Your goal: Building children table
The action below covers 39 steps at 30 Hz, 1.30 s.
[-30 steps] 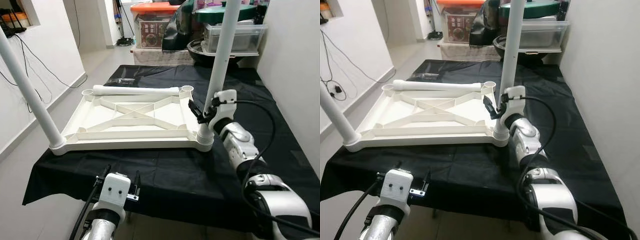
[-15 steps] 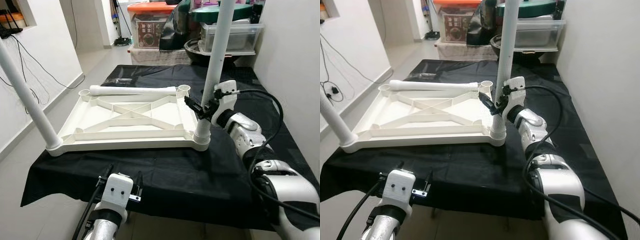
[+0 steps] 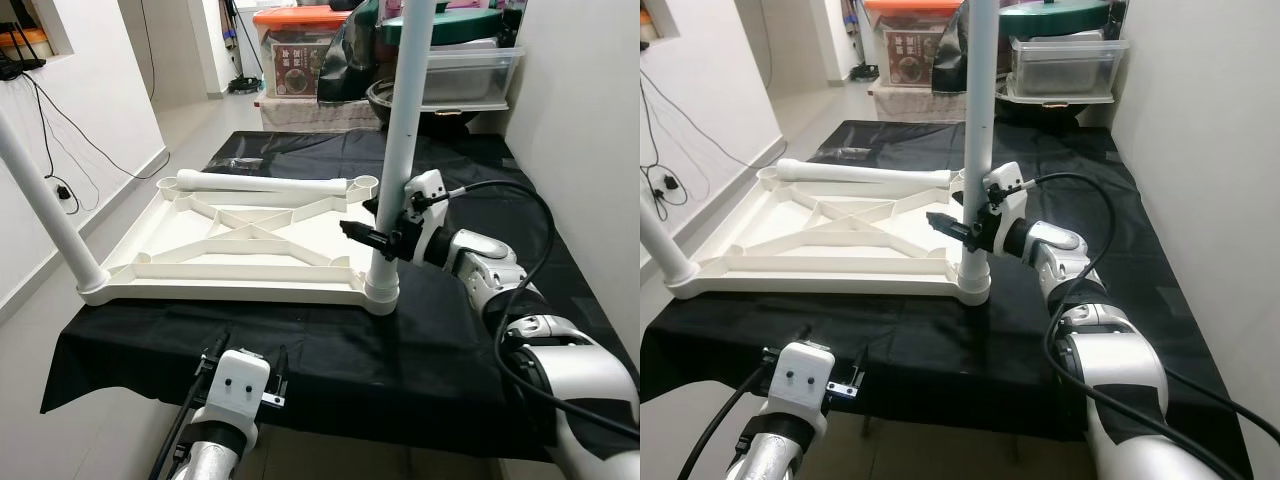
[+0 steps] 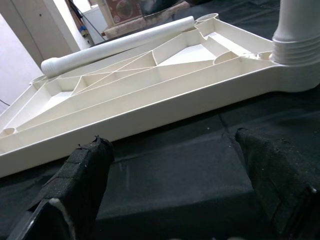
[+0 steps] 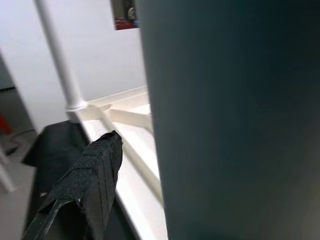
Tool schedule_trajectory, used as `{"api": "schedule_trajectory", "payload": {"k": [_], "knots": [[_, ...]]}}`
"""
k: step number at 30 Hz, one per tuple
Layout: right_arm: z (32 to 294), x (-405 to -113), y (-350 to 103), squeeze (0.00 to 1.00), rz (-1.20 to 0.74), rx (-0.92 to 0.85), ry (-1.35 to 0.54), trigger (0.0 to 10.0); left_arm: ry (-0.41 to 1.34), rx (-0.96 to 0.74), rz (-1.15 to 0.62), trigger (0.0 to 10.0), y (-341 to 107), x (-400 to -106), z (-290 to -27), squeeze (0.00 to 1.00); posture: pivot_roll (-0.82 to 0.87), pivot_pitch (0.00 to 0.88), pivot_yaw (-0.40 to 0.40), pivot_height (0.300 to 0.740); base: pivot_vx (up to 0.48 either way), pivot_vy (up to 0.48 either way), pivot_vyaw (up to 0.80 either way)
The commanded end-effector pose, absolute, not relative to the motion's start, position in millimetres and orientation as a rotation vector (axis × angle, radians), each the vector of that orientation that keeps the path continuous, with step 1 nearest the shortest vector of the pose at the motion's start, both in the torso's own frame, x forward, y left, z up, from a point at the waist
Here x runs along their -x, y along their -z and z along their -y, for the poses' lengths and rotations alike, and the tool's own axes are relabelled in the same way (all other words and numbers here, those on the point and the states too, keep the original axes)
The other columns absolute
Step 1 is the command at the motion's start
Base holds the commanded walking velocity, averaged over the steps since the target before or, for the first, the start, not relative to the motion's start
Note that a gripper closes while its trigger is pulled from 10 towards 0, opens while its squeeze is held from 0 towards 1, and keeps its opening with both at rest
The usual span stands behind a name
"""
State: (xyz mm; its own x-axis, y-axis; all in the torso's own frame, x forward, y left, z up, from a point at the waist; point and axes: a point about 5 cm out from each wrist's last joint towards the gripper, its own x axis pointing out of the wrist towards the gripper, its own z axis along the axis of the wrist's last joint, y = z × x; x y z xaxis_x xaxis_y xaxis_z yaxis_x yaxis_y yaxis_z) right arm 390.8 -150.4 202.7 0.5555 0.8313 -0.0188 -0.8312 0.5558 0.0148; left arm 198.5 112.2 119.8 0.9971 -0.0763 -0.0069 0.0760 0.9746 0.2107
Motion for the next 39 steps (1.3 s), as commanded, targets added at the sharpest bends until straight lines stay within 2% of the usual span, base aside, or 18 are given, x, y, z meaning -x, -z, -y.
{"api": "schedule_trajectory", "payload": {"k": [1, 4, 7, 27, 28, 29, 39], "knots": [[138.5, -387.5, -204.6, 0.00, -0.050, -0.014, -1.111, 10.0, 0.077, -0.231, -0.006, 10.0, -119.2, -196.8, -113.6, 0.00, 0.09, 0.000, 0.015, 0.740, 0.000, 0.000, 0.00], [138.7, -386.4, -205.2, 0.00, -0.053, -0.018, -1.137, 10.0, 0.078, -0.231, -0.005, 10.0, -119.3, -196.9, -113.5, 0.00, 0.09, 0.000, 0.015, 0.740, 0.000, 0.000, 0.00], [140.0, -380.0, -204.9, 0.00, -0.074, -0.027, -1.263, 10.0, 0.077, -0.230, -0.005, 10.0, -119.5, -197.2, -113.2, 0.00, 0.09, 0.000, 0.015, 0.740, 0.000, 0.000, 0.00], [125.1, -371.3, -200.6, 0.00, -0.059, -0.004, -1.429, 10.0, 0.082, -0.232, -0.003, 10.0, -120.1, -196.9, -112.5, 0.00, 0.09, 0.000, 0.016, 0.740, 0.000, 0.000, 0.00], [123.2, -371.4, -199.6, 0.00, -0.061, -0.002, -1.426, 3.7, 0.081, -0.232, -0.003, 10.0, -120.1, -196.7, -112.7, 0.00, 0.09, 0.000, 0.016, 0.740, 0.000, 0.000, 0.00], [121.5, -371.6, -198.4, 0.00, -0.062, -0.003, -1.419, 0.0, 0.080, -0.232, -0.003, 10.0, -120.1, -196.8, -112.7, 0.00, 0.09, 0.000, 0.016, 0.740, 0.000, 0.000, 0.00], [121.4, -372.3, -190.9, 0.00, -0.051, 0.013, -1.349, 0.0, 0.078, -0.232, -0.002, 10.0, -119.9, -196.7, -113.0, 0.00, 0.09, 0.000, 0.016, 0.740, 0.000, 0.000, 0.00]]}}
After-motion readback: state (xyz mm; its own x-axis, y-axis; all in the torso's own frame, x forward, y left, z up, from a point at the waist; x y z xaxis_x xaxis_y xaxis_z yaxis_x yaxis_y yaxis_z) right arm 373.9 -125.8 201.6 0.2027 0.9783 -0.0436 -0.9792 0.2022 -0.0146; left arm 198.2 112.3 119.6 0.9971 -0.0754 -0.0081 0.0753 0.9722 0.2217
